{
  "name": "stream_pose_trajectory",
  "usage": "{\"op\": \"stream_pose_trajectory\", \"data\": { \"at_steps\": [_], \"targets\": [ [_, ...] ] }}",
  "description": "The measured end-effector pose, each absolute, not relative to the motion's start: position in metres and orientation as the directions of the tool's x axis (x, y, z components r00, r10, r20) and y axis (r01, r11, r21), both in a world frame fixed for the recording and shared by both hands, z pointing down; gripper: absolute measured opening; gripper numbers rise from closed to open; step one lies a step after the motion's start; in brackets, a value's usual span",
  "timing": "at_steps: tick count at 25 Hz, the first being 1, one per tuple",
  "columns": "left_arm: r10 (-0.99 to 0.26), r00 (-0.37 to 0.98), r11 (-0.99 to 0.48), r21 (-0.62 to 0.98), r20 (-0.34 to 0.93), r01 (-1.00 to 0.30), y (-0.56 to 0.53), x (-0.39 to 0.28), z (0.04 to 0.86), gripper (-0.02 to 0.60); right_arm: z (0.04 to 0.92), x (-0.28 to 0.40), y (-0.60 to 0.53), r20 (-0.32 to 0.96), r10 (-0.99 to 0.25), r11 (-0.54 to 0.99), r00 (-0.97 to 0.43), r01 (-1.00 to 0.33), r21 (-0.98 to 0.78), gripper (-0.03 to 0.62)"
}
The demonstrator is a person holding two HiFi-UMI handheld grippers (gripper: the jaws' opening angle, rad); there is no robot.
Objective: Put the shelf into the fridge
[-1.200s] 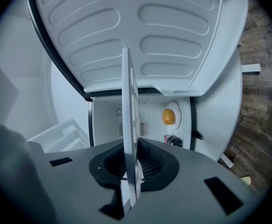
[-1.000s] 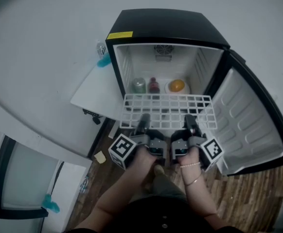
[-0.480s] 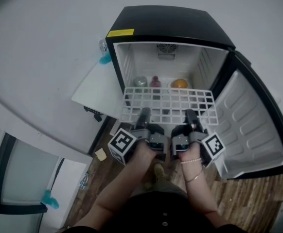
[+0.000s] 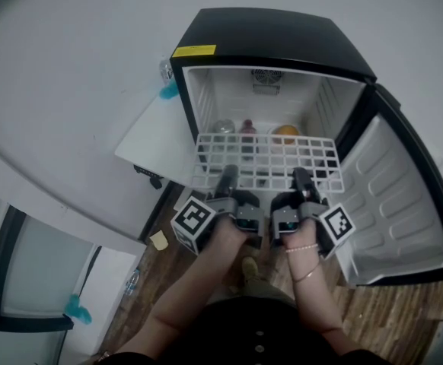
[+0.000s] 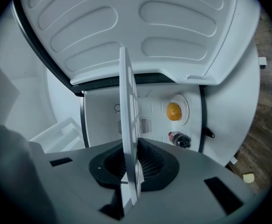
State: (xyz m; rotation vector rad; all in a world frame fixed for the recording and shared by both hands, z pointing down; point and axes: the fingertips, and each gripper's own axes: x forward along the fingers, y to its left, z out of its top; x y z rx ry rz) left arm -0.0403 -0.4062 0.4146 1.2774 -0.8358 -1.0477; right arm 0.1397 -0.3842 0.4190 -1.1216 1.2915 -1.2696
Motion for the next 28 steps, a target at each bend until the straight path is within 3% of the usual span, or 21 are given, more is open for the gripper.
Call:
{"op": "stream_pose_trajectory", "data": {
  "at_steps": [28],
  "targets": [
    [-0.932, 0.355, -0.016, 0.987, -0.074, 0.163, -0.425, -0.035, 0.414, 0.029, 0.419, 0.145, -0.400, -0.028, -0.995, 0.027, -0.097, 0.018, -0.999, 0.034]
  ]
}}
